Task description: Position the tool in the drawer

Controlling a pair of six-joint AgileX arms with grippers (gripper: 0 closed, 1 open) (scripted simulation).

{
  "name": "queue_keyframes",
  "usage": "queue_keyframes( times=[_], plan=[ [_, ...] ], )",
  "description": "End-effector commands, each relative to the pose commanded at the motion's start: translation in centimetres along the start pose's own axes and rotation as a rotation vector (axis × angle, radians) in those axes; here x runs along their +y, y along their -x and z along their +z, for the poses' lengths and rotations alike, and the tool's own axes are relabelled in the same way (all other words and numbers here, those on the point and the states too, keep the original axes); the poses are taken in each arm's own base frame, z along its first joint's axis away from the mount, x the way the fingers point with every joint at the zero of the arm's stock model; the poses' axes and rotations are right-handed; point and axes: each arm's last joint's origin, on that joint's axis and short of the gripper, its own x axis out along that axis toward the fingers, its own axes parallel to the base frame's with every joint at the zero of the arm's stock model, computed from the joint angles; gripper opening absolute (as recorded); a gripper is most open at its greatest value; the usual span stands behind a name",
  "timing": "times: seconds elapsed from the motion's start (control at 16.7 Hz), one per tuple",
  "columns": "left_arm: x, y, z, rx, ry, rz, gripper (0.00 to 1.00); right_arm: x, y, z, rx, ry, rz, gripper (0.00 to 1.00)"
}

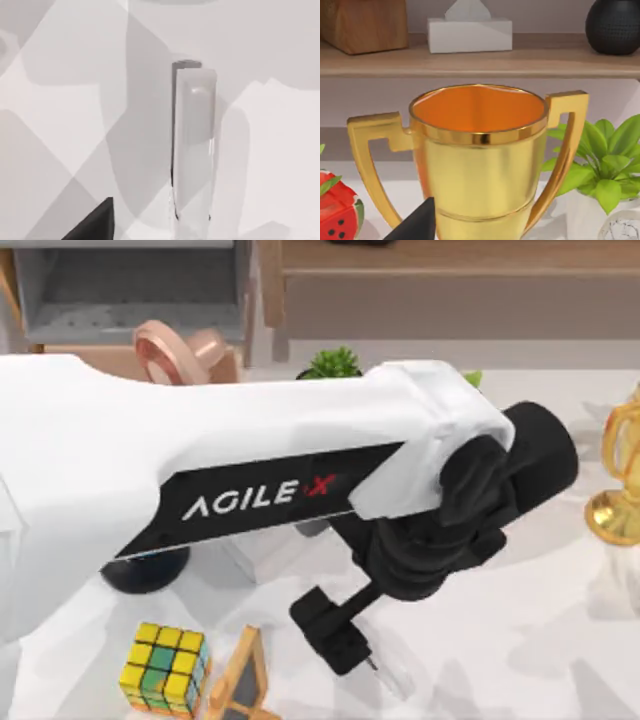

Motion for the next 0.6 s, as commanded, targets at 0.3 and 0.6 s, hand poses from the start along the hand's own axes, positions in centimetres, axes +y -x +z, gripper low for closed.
queue_keyframes(
  times=[0.3,0.6],
  plan=[
    [0.4,-0.2,-1.9,-0.031,0.012,0.068,1.0,0.0,0.0,0.0,0.0,0.0,0.0,1.0],
    [0.5,-0.3,-1.7,-0.03,0.013,0.067,1.0,0.0,0.0,0.0,0.0,0.0,0.0,1.0]
  ],
)
